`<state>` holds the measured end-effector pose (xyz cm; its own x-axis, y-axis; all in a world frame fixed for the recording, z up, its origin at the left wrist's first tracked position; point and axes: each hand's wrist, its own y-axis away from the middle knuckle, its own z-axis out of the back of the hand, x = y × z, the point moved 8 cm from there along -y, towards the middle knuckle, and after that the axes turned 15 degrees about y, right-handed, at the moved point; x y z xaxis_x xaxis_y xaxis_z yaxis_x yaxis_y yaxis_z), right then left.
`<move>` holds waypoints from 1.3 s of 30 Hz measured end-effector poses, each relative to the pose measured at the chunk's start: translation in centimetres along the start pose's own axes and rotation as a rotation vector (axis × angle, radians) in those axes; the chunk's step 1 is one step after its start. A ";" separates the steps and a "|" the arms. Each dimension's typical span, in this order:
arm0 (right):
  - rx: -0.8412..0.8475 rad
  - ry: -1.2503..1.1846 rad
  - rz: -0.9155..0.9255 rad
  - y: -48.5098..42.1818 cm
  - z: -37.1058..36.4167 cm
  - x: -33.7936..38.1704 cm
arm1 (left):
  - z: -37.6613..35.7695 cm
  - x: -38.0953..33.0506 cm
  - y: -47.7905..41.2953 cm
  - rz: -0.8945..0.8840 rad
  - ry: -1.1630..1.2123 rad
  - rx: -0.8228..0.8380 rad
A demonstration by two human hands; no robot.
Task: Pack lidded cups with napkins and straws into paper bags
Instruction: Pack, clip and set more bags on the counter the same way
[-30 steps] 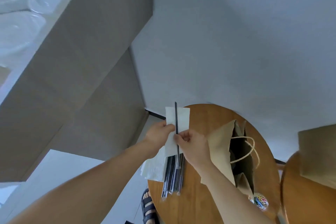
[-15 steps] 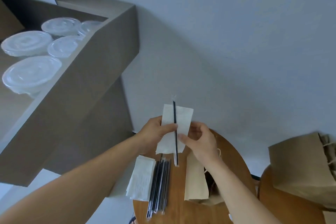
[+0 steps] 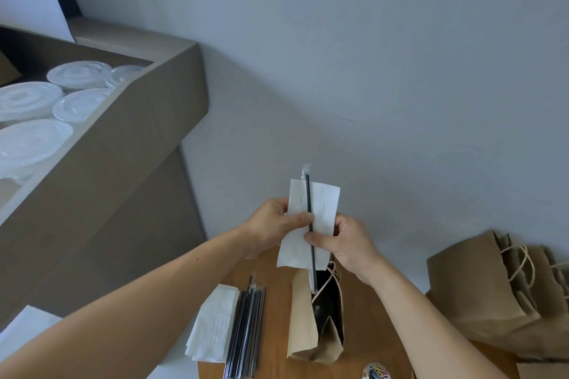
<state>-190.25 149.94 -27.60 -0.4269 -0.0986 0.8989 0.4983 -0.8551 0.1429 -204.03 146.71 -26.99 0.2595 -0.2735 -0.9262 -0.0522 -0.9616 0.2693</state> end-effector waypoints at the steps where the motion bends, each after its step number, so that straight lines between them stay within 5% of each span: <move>1: 0.008 0.005 0.004 0.1 0.5 0.0 | -0.4 0.1 -0.2 0.002 -0.013 0.000; 5: -0.027 0.096 0.008 -0.1 2.9 -0.1 | -1.6 0.5 -1.0 -0.026 -0.007 0.007; 7: -0.204 0.148 -0.028 -0.5 5.7 -0.5 | -1.1 1.4 -1.5 -0.031 -0.020 -0.041; 9: -0.440 0.144 -0.108 -0.9 8.7 -1.7 | 0.1 3.3 -1.6 0.030 -0.228 -0.095; 12: -0.623 0.100 -0.224 -1.7 9.7 -4.5 | -0.1 9.8 -1.0 0.301 -0.664 0.077; 14: -0.613 0.123 -0.262 -2.6 8.2 -6.2 | -1.0 13.7 -0.4 0.435 -0.836 0.120; 18: -0.531 0.196 -0.331 -3.6 4.2 -9.6 | -1.6 16.3 -0.7 0.460 -0.995 -0.106; 24: -0.296 0.283 -0.464 -3.0 -0.6 -12.4 | 0.7 17.2 -0.3 0.485 -0.796 -0.271; 29: -0.240 0.626 -0.301 -1.6 -0.8 -10.1 | 1.9 18.0 -0.1 0.477 -0.700 -0.272; 32: -0.320 0.425 -0.271 -2.4 -0.3 -8.2 | 0.8 18.7 -0.2 0.502 -0.637 -0.224; 39: -0.388 0.083 -0.583 0.1 -3.1 -13.5 | 2.0 18.9 0.0 0.468 -0.592 -0.246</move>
<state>-186.76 149.62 -40.96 -0.6064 0.4059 0.6838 -0.1279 -0.8985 0.4199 -201.06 141.54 -45.00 -0.2964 -0.6807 -0.6699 0.2030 -0.7303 0.6523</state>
